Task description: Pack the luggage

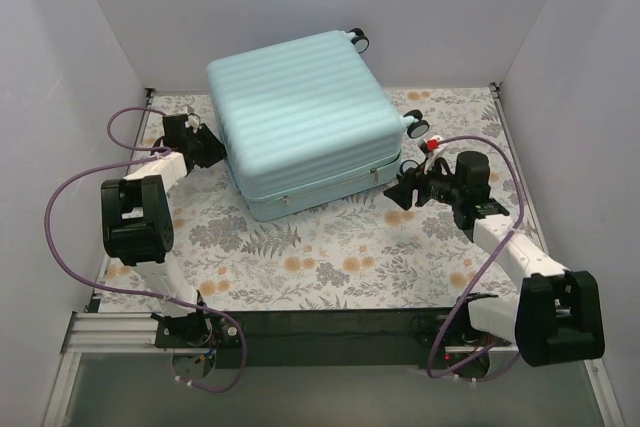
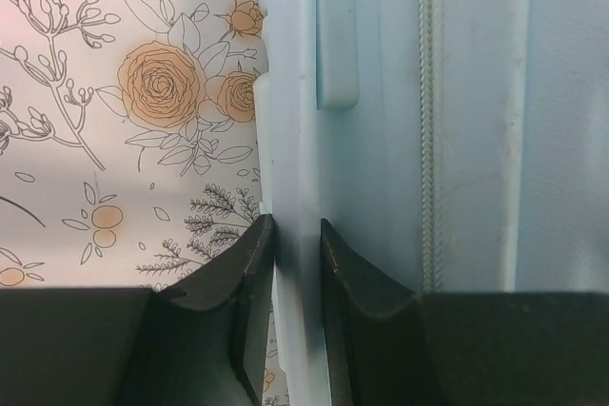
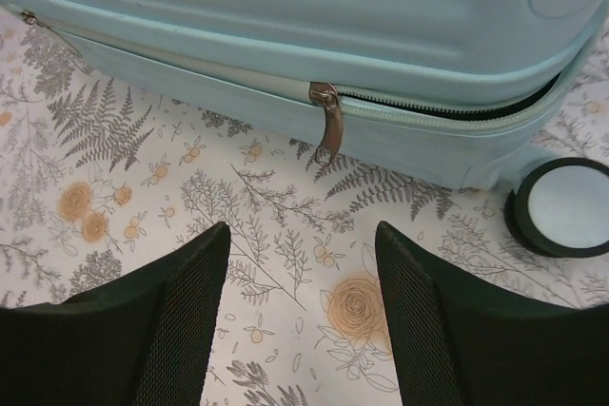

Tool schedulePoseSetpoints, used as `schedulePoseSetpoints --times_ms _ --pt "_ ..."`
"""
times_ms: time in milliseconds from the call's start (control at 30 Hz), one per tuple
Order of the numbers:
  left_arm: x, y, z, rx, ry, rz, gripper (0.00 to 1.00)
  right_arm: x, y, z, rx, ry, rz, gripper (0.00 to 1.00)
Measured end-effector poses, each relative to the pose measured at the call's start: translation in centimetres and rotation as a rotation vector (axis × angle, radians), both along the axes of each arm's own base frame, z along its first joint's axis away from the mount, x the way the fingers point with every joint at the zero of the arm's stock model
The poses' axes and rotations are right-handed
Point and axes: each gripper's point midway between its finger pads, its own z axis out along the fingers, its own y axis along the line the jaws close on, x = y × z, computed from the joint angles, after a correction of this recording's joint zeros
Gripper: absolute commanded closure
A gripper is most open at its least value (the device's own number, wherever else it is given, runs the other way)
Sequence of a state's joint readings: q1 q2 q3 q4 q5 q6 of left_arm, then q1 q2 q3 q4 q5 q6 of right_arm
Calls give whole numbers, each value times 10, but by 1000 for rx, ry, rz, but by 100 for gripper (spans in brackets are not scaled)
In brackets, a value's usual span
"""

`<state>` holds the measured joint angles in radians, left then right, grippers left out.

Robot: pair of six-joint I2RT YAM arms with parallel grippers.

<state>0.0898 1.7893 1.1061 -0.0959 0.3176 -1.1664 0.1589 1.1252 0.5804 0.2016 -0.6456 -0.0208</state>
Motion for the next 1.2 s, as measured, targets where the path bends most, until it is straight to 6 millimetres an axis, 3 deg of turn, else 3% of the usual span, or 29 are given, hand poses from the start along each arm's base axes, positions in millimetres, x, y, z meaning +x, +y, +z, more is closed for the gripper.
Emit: schedulePoseSetpoints --times_ms 200,400,667,833,1033,1200 --pt "0 0 0 5 0 -6 100 5 11 -28 68 177 5 35" --pt "0 0 0 7 -1 -8 100 14 18 -28 119 193 -2 37" --pt "0 0 1 17 4 -17 100 24 31 -45 164 266 -17 40" --pt "0 0 1 21 4 -20 100 30 40 -44 194 270 -22 42" --pt "0 0 1 23 4 -23 100 40 48 -28 235 237 -26 46" --pt "0 0 0 22 5 -24 100 42 48 -31 243 252 -48 58"
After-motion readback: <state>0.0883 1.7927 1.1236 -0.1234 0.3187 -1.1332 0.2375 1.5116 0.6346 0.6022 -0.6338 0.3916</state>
